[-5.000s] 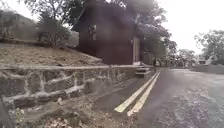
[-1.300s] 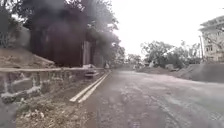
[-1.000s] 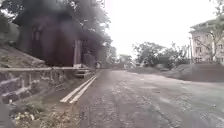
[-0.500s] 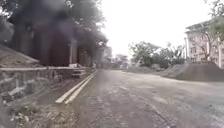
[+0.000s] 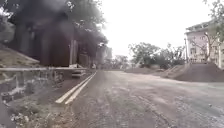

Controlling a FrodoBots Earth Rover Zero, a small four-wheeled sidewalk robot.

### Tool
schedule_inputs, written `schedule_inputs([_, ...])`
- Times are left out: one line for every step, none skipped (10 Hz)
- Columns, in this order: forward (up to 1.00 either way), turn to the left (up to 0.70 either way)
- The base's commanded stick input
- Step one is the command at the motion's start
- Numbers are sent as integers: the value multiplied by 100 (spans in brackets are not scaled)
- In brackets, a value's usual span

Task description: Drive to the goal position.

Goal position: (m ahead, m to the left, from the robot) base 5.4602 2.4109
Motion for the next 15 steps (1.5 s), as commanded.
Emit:
schedule_inputs([70,0])
schedule_inputs([70,0])
schedule_inputs([70,0])
schedule_inputs([70,0])
schedule_inputs([70,0])
schedule_inputs([70,0])
schedule_inputs([70,1])
schedule_inputs([70,0])
schedule_inputs([70,0])
schedule_inputs([70,0])
schedule_inputs([70,0])
schedule_inputs([70,0])
schedule_inputs([70,0])
schedule_inputs([70,0])
schedule_inputs([70,0])
